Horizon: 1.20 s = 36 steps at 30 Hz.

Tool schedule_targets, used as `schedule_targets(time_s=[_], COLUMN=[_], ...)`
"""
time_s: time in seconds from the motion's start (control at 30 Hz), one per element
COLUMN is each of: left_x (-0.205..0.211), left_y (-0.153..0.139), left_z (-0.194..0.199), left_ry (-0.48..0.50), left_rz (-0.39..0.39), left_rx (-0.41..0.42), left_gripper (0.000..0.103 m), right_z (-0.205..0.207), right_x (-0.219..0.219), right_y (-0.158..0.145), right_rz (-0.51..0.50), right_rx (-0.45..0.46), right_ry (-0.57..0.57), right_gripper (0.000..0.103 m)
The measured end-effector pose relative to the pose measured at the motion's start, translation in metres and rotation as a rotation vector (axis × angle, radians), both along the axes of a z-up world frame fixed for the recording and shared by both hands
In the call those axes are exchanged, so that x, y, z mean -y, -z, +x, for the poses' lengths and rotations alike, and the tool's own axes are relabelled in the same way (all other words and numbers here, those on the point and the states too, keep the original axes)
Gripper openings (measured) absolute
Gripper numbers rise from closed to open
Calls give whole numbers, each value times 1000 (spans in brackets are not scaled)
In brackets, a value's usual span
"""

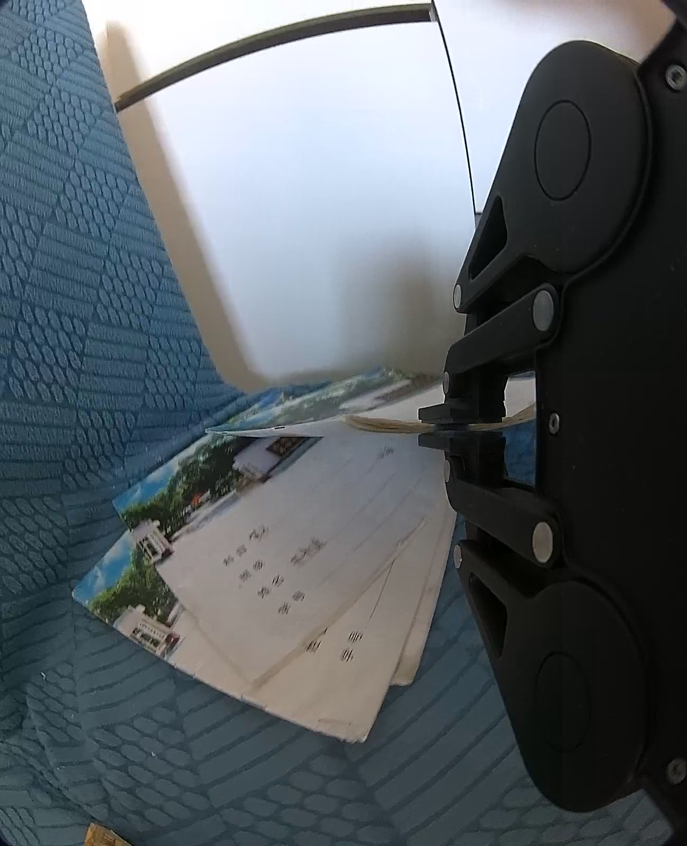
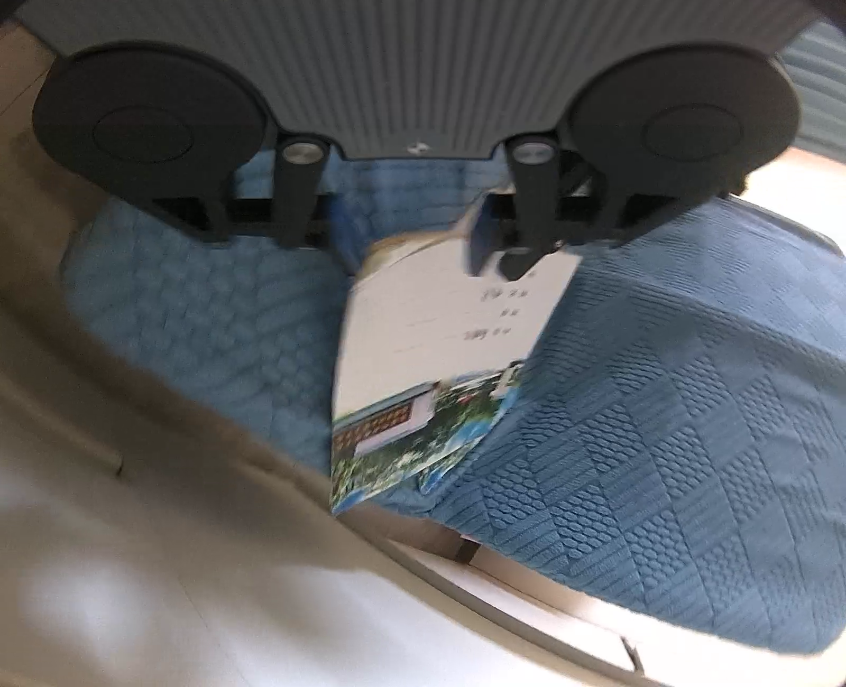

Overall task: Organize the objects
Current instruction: 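Lift the postcards off the seat with both grippers, then carry the held postcards with both grippers over the book stack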

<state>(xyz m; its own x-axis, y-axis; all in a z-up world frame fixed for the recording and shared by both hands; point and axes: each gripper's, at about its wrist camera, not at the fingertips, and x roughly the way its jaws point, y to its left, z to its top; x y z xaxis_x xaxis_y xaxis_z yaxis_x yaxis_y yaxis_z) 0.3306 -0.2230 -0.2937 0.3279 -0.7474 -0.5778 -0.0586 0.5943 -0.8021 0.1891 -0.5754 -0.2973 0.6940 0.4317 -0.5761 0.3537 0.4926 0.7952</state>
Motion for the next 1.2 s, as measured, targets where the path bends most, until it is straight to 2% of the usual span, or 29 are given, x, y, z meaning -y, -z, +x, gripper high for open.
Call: schedule_targets(time_s=[0.03, 0.13, 0.3, 0.37, 0.43, 0.5, 0.53, 0.57, 0.67, 0.8, 0.83, 0.9, 1.0, 1.07, 1.13, 1.17, 1.2], left_x=[2, 5, 3, 0, -1, -2, -3, -4, -9, -17, -19, -22, -24, -26, -27, -28, -28], left_y=[-2, -7, -20, -25, -30, -33, -34, -35, -29, -14, -11, -7, -4, -3, -5, -8, -12], left_z=[-2, -7, -21, -26, -33, -38, -41, -43, -44, -40, -39, -38, -38, -39, -41, -42, -44], left_ry=[-1, -2, -14, -20, -16, -12, -7, -7, -34, -65, -78, -91, -93, -104, -97, -87, -80], left_rz=[7, 8, 5, 6, 16, 27, 35, 33, 21, -12, -12, -5, -39, -42, -37, -28, -19], left_rx=[1, -6, -5, -7, -4, 0, 2, 8, -28, -85, -103, -127, -144, -151, -149, -145, -142], left_gripper=[1, 1, 1, 1, 1, 1, 1, 1, 3, 38, 39, 39, 36, 29, 12, 9, 8], right_z=[-3, -5, -2, -3, -4, -6, -7, -8, -9, -7, -5, -3, -5, -11, -13, -14, -32], right_x=[-2, -11, -17, -16, -17, -17, -17, -18, -20, -22, -23, -22, -21, -18, -19, -20, -16], right_y=[1, 9, 27, 31, 33, 38, 39, 39, 32, 17, 14, 8, 1, -5, -10, -14, -18], right_rz=[40, 165, 275, 267, 267, 284, 277, 271, 248, 193, 184, 157, 157, 146, 141, 132, 127], right_rx=[3, 9, -37, -63, -65, -81, -90, -92, -75, -54, -52, -57, -51, -43, -37, -34, -34], right_ry=[7, 8, 137, 199, 250, 298, 309, 322, 331, 325, 319, 300, 298, 292, 288, 286, 284], right_gripper=[74, 74, 73, 62, 56, 40, 28, 20, 9, 5, 5, 5, 5, 5, 5, 5, 5])
